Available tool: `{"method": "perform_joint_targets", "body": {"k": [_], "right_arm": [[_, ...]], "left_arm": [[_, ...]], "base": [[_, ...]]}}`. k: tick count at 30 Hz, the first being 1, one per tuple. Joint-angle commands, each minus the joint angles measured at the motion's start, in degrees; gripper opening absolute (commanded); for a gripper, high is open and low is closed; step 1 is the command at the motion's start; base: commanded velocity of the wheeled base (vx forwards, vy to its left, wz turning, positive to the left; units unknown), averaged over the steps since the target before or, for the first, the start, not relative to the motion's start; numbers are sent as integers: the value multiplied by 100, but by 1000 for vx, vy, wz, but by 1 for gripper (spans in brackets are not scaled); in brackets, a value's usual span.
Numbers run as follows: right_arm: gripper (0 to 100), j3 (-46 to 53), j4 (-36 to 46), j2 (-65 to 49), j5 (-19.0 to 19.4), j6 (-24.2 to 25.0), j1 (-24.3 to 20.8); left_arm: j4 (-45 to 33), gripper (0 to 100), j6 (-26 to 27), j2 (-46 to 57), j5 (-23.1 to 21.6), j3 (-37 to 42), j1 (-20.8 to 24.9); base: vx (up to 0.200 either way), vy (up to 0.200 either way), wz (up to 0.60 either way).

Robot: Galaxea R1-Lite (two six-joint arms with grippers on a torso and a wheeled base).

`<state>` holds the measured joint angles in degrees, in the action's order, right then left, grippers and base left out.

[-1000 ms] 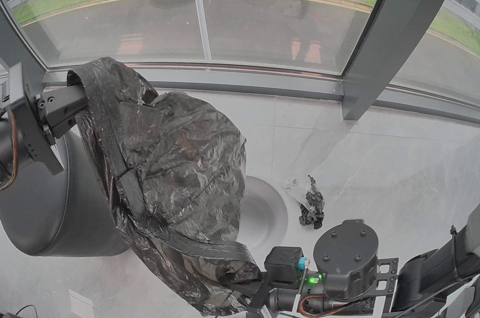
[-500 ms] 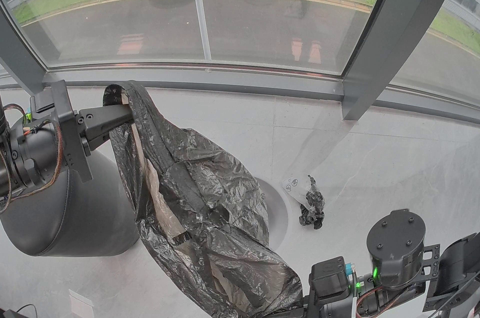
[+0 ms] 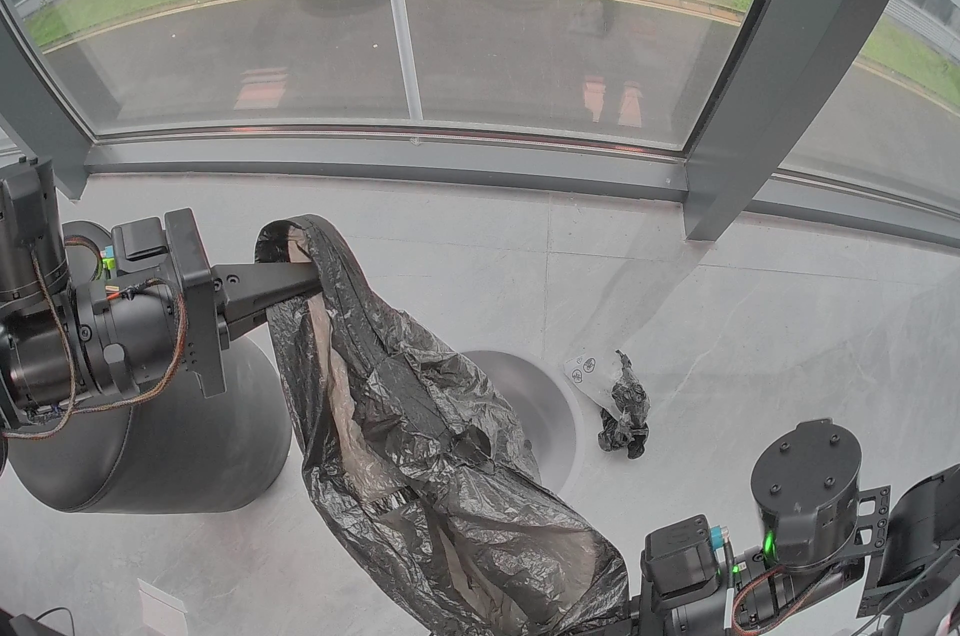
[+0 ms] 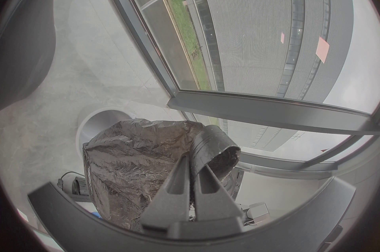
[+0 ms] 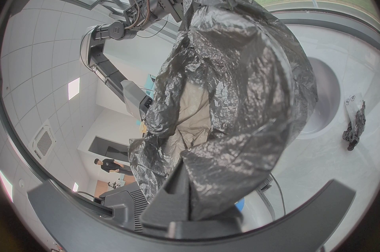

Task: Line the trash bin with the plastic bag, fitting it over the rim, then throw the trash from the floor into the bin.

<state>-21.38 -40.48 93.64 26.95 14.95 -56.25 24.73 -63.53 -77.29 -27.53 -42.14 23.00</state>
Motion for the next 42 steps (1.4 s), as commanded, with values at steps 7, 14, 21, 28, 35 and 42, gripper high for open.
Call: {"method": "perform_joint_targets", "body": {"k": [7,14,21,28,35,42], "right_arm": [[0,-6,-65,199,12,0,624],[0,134,-74,234,548,-27,1142],[0,205,-469,577,601,-53,1301],[0,108,-1401,1482,601,-44,1424],[0,82,-2025,2176,565,-71,1450],[0,-384,-2051,2677,530,-308,1591]], "left_arm": [[945,0,-134,-656,-130,154,99],[1288,0,-239,-1174,-130,92,284],[1789,0,-239,-1649,-113,92,292],[2027,0,-230,-1930,-86,75,240],[2027,0,-222,-2027,-95,83,64],[2053,0,-187,-2132,-104,75,-42]], "base": [[0,0,0],[0,0,0],[0,0,0],[0,0,0],[0,0,0],[0,0,0]]}}
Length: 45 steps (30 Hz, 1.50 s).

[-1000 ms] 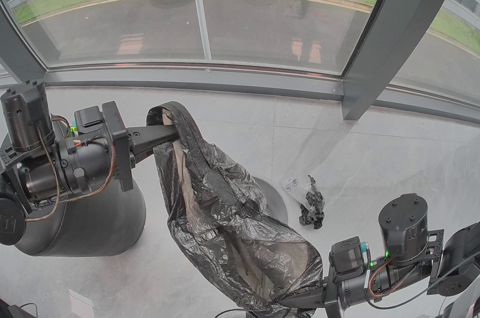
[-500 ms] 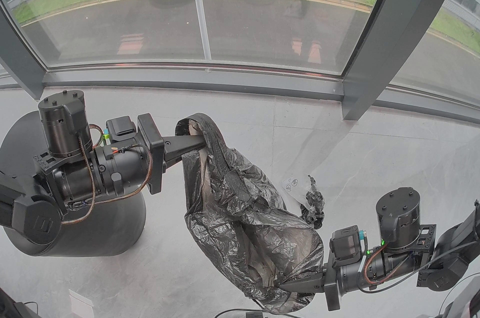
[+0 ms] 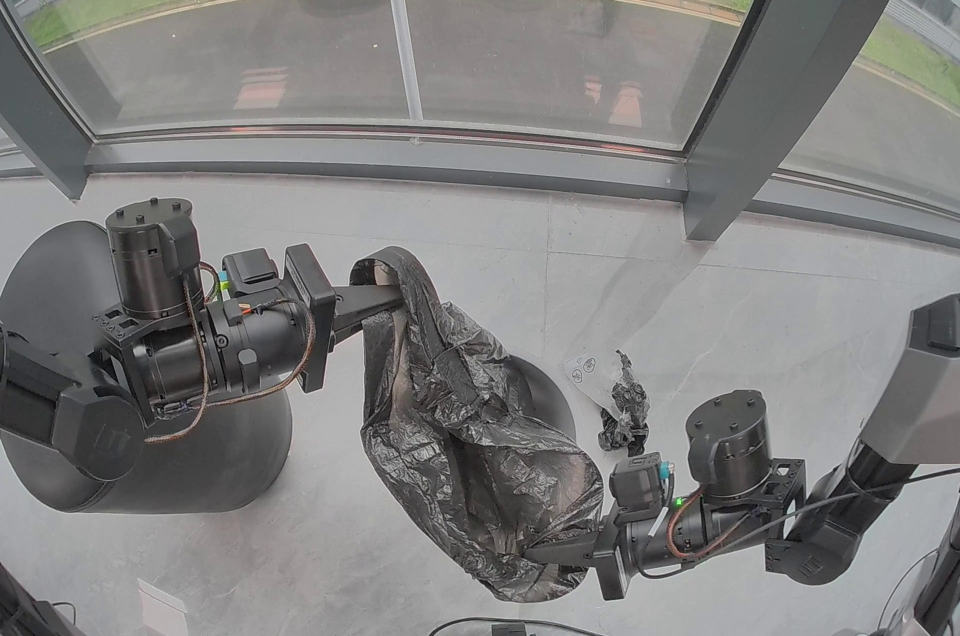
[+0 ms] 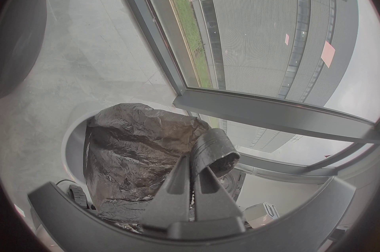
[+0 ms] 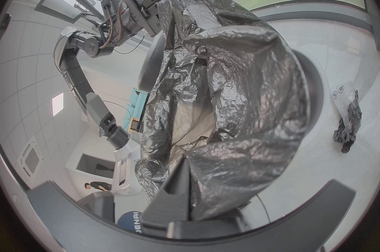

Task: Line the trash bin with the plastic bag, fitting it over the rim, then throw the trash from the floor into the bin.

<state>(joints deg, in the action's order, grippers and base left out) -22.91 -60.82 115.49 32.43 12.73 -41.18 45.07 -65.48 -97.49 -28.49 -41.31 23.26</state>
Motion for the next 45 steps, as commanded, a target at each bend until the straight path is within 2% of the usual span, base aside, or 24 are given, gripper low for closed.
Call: {"method": "perform_joint_targets", "body": {"k": [1,6,18,28,34,45], "right_arm": [[0,-381,-18,615,-87,-148,110],[0,-742,-18,896,-395,-165,128],[0,-1093,-27,1248,-474,-183,321],[0,-1568,-53,1467,-588,-183,374],[0,-1972,-53,1775,-1160,-156,383],[0,-2157,-53,1907,-1177,-156,444]], "left_arm": [[107,0,9,-165,-8,-8,-94],[380,0,0,-315,-16,9,-120],[477,0,17,-596,-8,9,-129],[951,0,9,-824,-25,44,-137],[960,0,17,-895,-34,-43,-137],[1171,0,35,-1158,-34,-114,-164]], "base": [[0,0,0],[0,0,0],[0,0,0],[0,0,0],[0,0,0],[0,0,0]]}}
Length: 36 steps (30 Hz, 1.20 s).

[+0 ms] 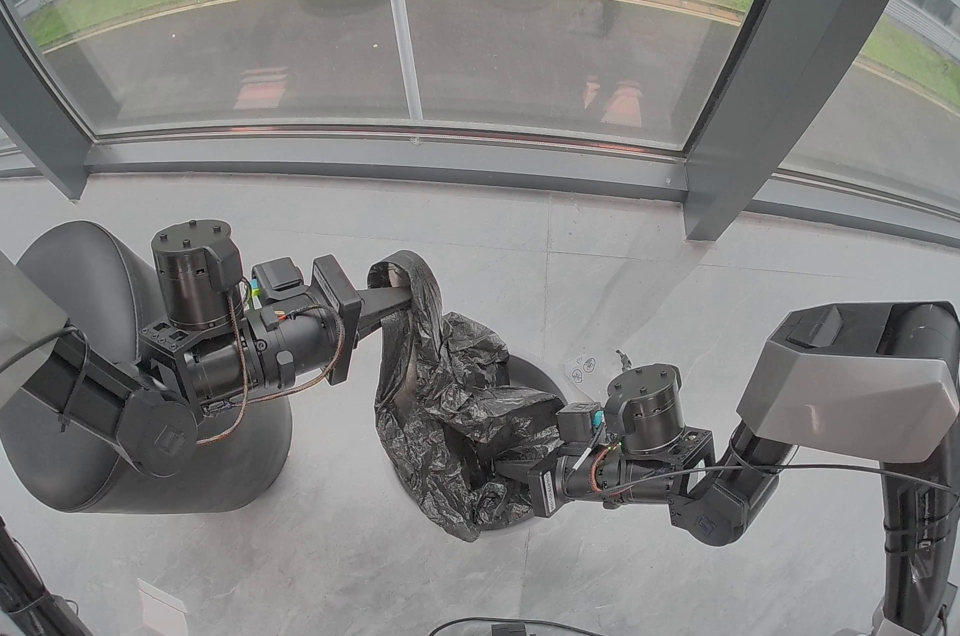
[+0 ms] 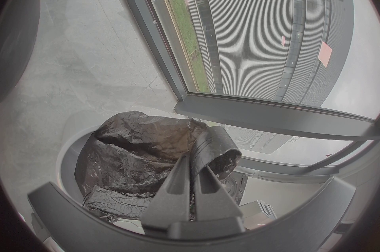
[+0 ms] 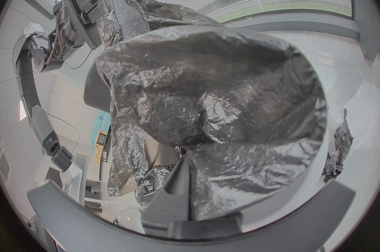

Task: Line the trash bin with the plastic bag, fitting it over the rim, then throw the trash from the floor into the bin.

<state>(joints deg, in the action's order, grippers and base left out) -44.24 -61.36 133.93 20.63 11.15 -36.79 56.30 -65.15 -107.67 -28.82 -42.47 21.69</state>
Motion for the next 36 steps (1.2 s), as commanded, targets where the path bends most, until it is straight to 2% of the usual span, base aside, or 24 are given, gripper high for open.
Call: {"method": "perform_joint_targets", "body": {"k": [1,10,18,32,36], "right_arm": [[0,-15,1,63,3,1,-3],[0,697,-61,-104,3,-52,-21],[0,1699,-975,-95,3,-157,-47],[0,1875,-1080,-77,-24,-263,-65],[0,1884,-1186,-24,-252,-263,-56]], "left_arm": [[57,0,2,-149,-1,11,-7],[57,0,-7,-140,8,266,2],[57,0,20,-70,8,617,-7],[66,0,46,-97,25,960,2],[39,0,230,-114,25,995,-7]], "base": [[0,0,0],[0,0,0],[0,0,0],[0,0,0],[0,0,0]]}}
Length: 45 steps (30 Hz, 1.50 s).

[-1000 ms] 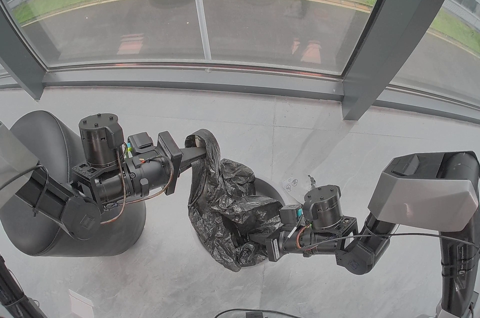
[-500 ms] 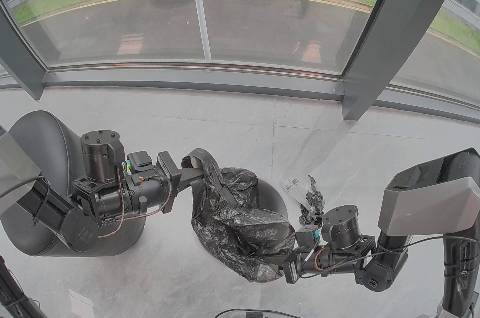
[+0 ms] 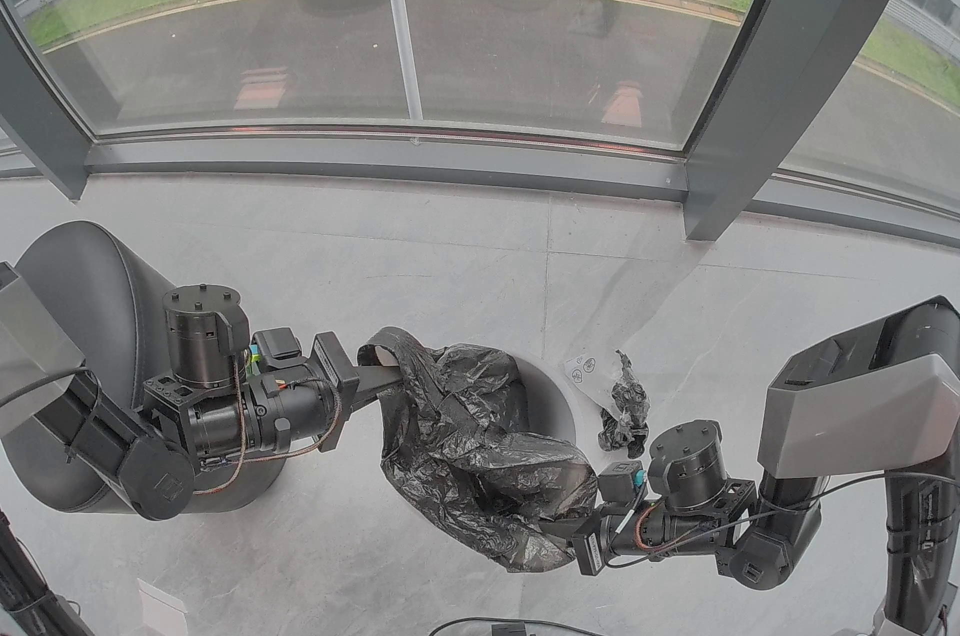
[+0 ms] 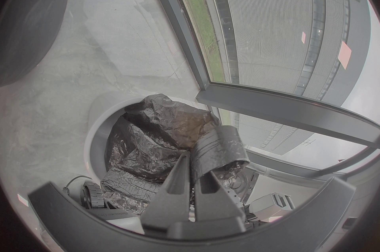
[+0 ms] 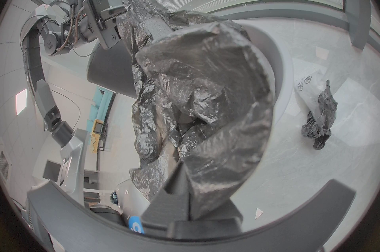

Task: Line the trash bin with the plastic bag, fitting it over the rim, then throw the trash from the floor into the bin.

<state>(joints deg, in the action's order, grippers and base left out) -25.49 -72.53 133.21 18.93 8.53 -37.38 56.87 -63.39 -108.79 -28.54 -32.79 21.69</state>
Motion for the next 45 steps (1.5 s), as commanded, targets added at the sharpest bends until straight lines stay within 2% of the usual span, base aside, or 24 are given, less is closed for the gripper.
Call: {"method": "perform_joint_targets", "body": {"k": [1,5,15,24,29,30,37,42,45], "right_arm": [[0,18,-112,65,-135,-1,-7],[0,150,-402,135,-285,17,-7],[0,158,-402,144,-294,52,-7],[0,194,-419,153,-487,17,-7],[0,194,-419,153,-487,8,-7],[100,202,-428,144,-496,8,-15],[100,484,-718,74,-496,8,-15],[100,1248,-1650,65,-496,8,-7],[100,1503,-1747,48,-496,26,-15]], "left_arm": [[-27,0,64,-11,6,36,-7],[-27,0,99,-28,24,106,-7],[-44,0,116,-107,15,150,-51],[-18,0,125,-230,24,335,-59],[-27,0,363,-222,50,432,-112],[-27,0,363,-222,50,440,-112],[0,0,363,-222,50,449,-112],[0,0,371,-213,50,440,-112],[0,0,371,-222,50,449,-112]], "base": [[0,0,0],[0,0,0],[0,0,0],[0,0,0],[0,0,0],[0,0,0],[0,0,0],[0,0,0],[0,0,0]]}}
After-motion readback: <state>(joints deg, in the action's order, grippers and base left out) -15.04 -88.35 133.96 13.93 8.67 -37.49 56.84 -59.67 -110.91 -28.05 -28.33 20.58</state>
